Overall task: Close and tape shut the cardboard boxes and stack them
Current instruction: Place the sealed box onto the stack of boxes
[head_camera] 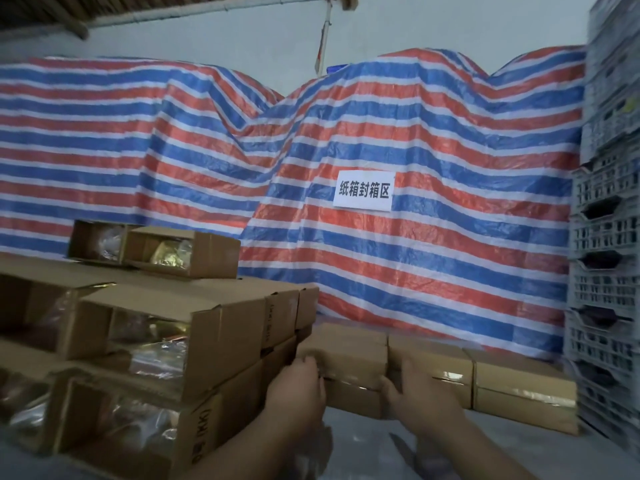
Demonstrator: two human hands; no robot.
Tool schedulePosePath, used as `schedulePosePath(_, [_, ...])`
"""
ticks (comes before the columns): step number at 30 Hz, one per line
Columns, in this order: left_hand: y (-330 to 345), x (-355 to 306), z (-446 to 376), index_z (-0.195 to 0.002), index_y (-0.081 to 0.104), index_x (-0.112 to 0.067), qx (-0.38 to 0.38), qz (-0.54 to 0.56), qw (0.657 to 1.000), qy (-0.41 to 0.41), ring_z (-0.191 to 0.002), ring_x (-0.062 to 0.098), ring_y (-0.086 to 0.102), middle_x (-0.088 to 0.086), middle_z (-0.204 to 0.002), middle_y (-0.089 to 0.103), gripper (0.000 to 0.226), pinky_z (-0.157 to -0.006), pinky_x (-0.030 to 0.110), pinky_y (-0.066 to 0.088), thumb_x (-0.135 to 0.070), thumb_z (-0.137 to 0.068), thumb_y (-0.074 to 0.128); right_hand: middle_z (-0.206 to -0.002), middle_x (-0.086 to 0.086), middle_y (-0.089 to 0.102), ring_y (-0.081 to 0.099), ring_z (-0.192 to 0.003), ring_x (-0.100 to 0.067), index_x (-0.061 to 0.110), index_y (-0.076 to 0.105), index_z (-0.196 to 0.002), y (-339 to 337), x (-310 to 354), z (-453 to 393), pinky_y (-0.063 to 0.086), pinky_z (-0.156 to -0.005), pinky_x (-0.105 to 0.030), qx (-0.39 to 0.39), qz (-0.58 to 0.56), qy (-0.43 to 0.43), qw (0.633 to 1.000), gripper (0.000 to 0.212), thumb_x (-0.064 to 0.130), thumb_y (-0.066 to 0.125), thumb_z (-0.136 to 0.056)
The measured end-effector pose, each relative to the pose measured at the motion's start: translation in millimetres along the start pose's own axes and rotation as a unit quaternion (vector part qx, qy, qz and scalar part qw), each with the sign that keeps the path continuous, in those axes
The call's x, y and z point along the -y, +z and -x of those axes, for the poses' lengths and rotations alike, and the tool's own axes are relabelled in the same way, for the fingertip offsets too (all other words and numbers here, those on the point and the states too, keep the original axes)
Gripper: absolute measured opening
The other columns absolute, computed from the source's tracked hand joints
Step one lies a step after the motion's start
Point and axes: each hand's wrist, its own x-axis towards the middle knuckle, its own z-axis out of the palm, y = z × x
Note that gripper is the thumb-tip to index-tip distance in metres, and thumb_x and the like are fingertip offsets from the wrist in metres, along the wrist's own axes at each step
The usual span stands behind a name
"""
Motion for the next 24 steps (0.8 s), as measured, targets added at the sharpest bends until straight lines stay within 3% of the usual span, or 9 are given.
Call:
schedulePosePath(2, [-20,0,15,-0.101,0.053,-0.020,0.034,-0.041,0.998,0.039,-0.095,0.026,0.061,0.006,-0.104,0.063,0.009,-0.078,0.039,0.052,-0.020,-0.097,0.045,-0.126,0.001,0.064,0.064,-0.108,-0.021,0.024,0.039,-0.140,-15,7,13,0.051,-0.085,-0.036,-0.006,0.010,-0.015,1.000,0.053,0.058,0.036,-0.099])
schedulePosePath(4, [-43,2,30,-0.093,0.054,-0.019,0.029,-0.065,0.995,0.074,-0.087,0.027,0.063,0.005,-0.094,0.062,0.012,-0.071,0.039,0.051,-0.014,-0.096,0.044,-0.122,0.002,0.065,0.063,-0.107,-0.019,0.026,0.050,-0.129,-32,18,23,0.052,-0.091,-0.038,-0.013,0.012,-0.031,0.999,0.041,0.053,0.039,-0.100])
schedulePosePath(9, [-123,5,62,-0.086,0.061,-0.023,-0.065,-0.064,0.989,0.118,-0.078,0.020,0.065,0.002,-0.085,0.066,0.035,-0.077,0.039,0.055,-0.037,-0.104,0.035,-0.096,0.008,0.067,0.064,-0.088,-0.010,0.030,0.062,-0.099,-79,56,28,0.055,-0.082,-0.029,-0.024,0.040,-0.063,0.997,0.026,0.048,0.042,-0.101])
schedulePosePath(12, [-174,8,78,-0.073,0.060,-0.022,-0.142,-0.062,0.975,0.157,-0.061,0.011,0.058,-0.004,-0.069,0.061,0.054,-0.064,0.031,0.049,-0.049,-0.104,0.024,-0.078,0.013,0.063,0.063,-0.073,-0.008,0.031,0.060,-0.083,-103,90,21,0.055,-0.071,-0.022,-0.026,0.034,-0.083,0.996,0.029,0.052,0.046,-0.099])
schedulePosePath(15, [-215,21,90,-0.063,0.045,-0.027,-0.188,-0.072,0.958,0.203,-0.051,0.004,0.049,-0.008,-0.059,0.051,0.050,-0.055,0.027,0.041,-0.046,-0.104,0.023,-0.071,0.010,0.061,0.061,-0.066,-0.008,0.029,0.057,-0.077,-121,128,18,0.054,-0.067,-0.024,-0.055,0.031,-0.126,0.990,0.036,0.054,0.044,-0.099])
schedulePosePath(18, [-246,51,83,-0.077,0.047,-0.029,-0.237,-0.088,0.952,0.172,-0.061,0.012,0.056,-0.007,-0.071,0.056,0.035,-0.060,0.032,0.048,-0.041,-0.104,0.029,-0.062,0.006,0.055,0.055,-0.059,-0.007,0.027,0.055,-0.068,-128,164,16,0.039,-0.056,-0.023,-0.078,0.006,-0.168,0.983,0.046,0.051,0.038,-0.103])
schedulePosePath(21, [-269,90,65,-0.091,0.042,-0.029,-0.248,-0.044,0.963,0.092,-0.067,0.008,0.054,-0.009,-0.083,0.052,0.010,-0.056,0.027,0.044,-0.024,-0.099,0.047,-0.062,0.004,0.052,0.052,-0.060,-0.010,0.022,0.054,-0.067,-131,199,9,0.036,-0.060,-0.027,-0.080,-0.015,-0.191,0.978,0.052,0.051,0.032,-0.104])
schedulePosePath(24, [-282,126,42,-0.112,0.050,-0.020,-0.222,-0.071,0.972,0.025,-0.080,0.017,0.061,-0.002,-0.096,0.058,0.022,-0.071,0.034,0.055,-0.007,-0.094,0.053,-0.067,0.003,0.052,0.050,-0.065,-0.012,0.022,0.049,-0.068,-128,231,-8,0.035,-0.060,-0.030,-0.063,-0.037,-0.197,0.978,0.049,0.051,0.033,-0.104])
